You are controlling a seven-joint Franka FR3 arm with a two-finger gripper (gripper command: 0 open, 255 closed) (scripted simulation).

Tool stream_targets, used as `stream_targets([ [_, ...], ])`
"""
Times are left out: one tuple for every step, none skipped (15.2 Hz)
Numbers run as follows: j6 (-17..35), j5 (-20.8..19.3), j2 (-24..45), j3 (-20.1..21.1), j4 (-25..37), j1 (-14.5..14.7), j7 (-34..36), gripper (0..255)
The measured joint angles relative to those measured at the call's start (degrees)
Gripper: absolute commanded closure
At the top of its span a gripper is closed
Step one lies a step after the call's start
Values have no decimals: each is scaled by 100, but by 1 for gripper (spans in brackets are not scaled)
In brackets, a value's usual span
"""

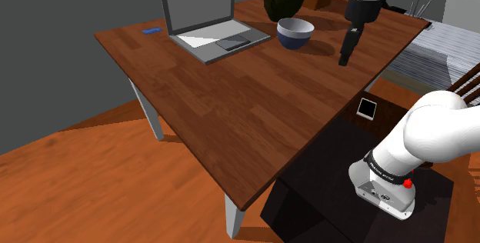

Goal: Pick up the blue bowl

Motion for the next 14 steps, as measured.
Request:
stream_targets([
  [0,0,0,0,0,0,0,0],
  [63,-26,118,-14,66,-13,-25,0],
  [160,-79,232,-60,100,-37,-86,0],
  [271,-120,357,-88,135,-55,-130,0],
  [392,-179,580,-136,263,-84,-198,0],
  [503,-245,738,-196,335,-117,-280,0],
  [629,-285,921,-223,416,-134,-323,0],
  [751,-328,1163,-252,564,-154,-370,0],
  [841,-379,1333,-303,672,-182,-445,0],
  [947,-416,1539,-334,800,-200,-493,0],
  [1036,-468,1765,-392,967,-232,-578,0],
  [1106,-495,1908,-416,1068,-244,-621,0],
  [1195,-526,2095,-449,1198,-261,-675,0],
  [1246,-545,2301,-466,1379,-269,-710,0],
])
